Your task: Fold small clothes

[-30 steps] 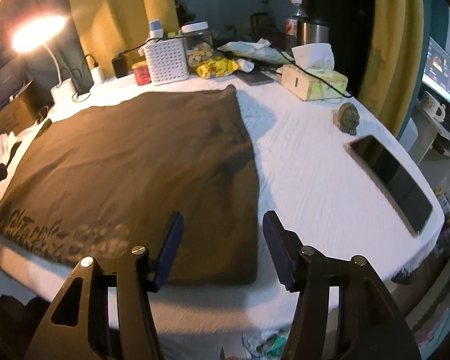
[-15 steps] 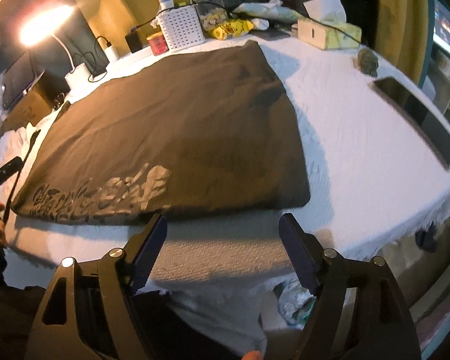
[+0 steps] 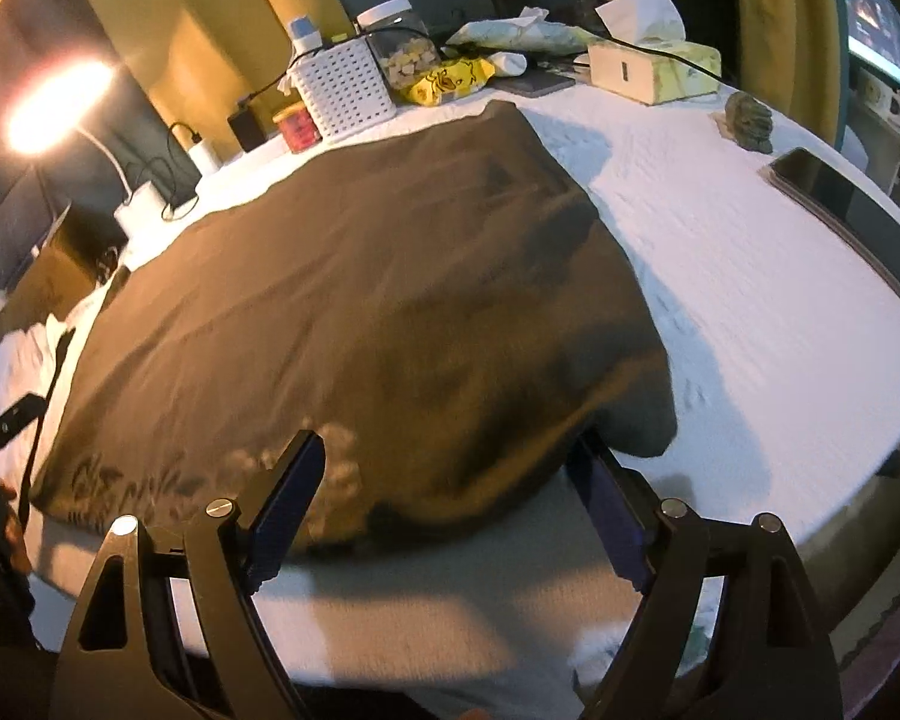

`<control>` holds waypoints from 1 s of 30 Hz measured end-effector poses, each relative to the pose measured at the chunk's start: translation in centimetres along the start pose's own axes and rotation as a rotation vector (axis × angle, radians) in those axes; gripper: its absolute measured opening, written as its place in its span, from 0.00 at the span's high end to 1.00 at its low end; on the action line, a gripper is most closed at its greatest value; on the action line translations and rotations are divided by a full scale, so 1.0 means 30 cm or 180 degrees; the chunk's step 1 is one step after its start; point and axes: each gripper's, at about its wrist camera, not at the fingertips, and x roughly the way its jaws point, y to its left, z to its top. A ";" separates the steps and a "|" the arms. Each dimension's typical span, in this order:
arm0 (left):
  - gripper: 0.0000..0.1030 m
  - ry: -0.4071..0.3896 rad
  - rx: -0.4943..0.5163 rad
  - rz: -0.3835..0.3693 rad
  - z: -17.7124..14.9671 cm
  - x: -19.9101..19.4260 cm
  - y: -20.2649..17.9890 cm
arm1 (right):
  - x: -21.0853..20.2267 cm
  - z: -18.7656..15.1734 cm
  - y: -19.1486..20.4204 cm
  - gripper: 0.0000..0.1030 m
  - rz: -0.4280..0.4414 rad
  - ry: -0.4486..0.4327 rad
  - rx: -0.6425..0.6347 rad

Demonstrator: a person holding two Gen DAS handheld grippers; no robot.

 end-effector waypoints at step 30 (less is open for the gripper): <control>0.01 0.0149 -0.0083 0.0083 0.136 0.150 0.143 | 0.272 0.316 0.046 0.25 -0.0049 -0.0103 -0.0127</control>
